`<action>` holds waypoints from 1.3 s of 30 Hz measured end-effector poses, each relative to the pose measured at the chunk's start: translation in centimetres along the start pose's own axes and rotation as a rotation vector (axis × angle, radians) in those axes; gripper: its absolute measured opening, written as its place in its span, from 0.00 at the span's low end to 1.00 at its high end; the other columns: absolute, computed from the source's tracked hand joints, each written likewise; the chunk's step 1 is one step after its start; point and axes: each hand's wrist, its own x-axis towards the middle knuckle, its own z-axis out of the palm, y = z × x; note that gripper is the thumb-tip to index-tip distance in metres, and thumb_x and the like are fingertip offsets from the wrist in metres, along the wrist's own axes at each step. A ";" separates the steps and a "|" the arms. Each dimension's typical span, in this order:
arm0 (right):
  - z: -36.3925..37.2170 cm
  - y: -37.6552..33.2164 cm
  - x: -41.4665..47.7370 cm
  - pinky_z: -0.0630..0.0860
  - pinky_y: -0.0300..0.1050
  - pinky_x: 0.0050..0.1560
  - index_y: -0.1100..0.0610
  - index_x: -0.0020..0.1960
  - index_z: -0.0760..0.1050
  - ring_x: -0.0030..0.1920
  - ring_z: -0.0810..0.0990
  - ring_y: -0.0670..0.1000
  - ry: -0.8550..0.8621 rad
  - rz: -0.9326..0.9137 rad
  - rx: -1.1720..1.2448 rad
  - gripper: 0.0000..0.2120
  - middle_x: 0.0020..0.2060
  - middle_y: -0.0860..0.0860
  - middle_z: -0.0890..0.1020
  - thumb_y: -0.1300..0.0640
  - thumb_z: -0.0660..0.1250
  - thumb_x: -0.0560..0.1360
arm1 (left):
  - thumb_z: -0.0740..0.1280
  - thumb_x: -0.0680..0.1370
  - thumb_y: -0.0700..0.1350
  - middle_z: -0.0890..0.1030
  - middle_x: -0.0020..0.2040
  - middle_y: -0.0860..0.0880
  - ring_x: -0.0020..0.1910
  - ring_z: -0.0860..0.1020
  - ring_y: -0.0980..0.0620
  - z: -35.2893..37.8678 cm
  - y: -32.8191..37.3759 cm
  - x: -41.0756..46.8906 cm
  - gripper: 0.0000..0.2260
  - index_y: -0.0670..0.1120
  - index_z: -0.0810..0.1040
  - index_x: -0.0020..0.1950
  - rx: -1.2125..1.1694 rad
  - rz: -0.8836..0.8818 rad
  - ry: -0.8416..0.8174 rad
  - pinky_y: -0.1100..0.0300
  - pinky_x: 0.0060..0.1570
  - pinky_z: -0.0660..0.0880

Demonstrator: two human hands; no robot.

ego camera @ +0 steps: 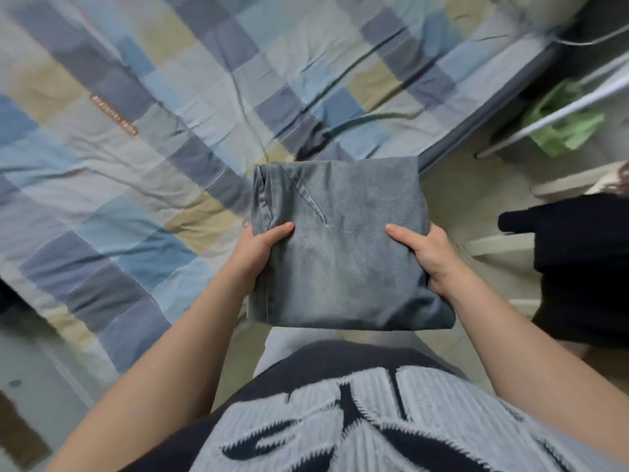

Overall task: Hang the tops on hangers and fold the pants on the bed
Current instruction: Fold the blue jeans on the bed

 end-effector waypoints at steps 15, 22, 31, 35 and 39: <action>-34.5 0.9 -17.3 0.82 0.40 0.41 0.53 0.55 0.81 0.48 0.87 0.50 0.337 -0.408 0.327 0.13 0.48 0.50 0.88 0.57 0.77 0.72 | 0.80 0.67 0.50 0.88 0.47 0.51 0.45 0.86 0.49 35.6 1.5 -14.2 0.16 0.52 0.83 0.52 0.296 0.343 -0.312 0.55 0.45 0.82; -47.6 4.8 -24.3 0.81 0.48 0.49 0.50 0.51 0.83 0.50 0.87 0.52 0.564 -0.473 0.448 0.14 0.49 0.51 0.87 0.51 0.79 0.66 | 0.79 0.68 0.49 0.87 0.51 0.50 0.48 0.86 0.50 51.0 -0.5 -20.7 0.17 0.51 0.83 0.56 0.417 0.428 -0.576 0.60 0.39 0.82; -62.2 9.6 -30.0 0.79 0.53 0.54 0.53 0.58 0.81 0.52 0.86 0.53 0.943 -0.511 0.678 0.29 0.51 0.52 0.87 0.43 0.79 0.60 | 0.80 0.68 0.50 0.87 0.54 0.50 0.52 0.86 0.50 73.6 -3.0 -26.8 0.19 0.52 0.84 0.58 0.612 0.525 -1.008 0.61 0.44 0.82; -67.9 11.1 -31.9 0.82 0.52 0.51 0.54 0.59 0.82 0.53 0.86 0.55 1.112 -0.512 0.784 0.23 0.52 0.53 0.87 0.48 0.78 0.66 | 0.79 0.70 0.48 0.87 0.54 0.51 0.52 0.85 0.51 84.4 -5.0 -29.2 0.13 0.54 0.85 0.54 0.692 0.536 -1.219 0.63 0.44 0.81; -72.3 12.7 -33.9 0.83 0.42 0.42 0.53 0.59 0.80 0.49 0.87 0.50 1.340 -0.448 0.894 0.30 0.51 0.48 0.87 0.43 0.80 0.60 | 0.78 0.71 0.47 0.86 0.55 0.50 0.54 0.85 0.50 94.1 -7.8 -31.9 0.19 0.50 0.82 0.61 0.809 0.453 -1.418 0.62 0.45 0.81</action>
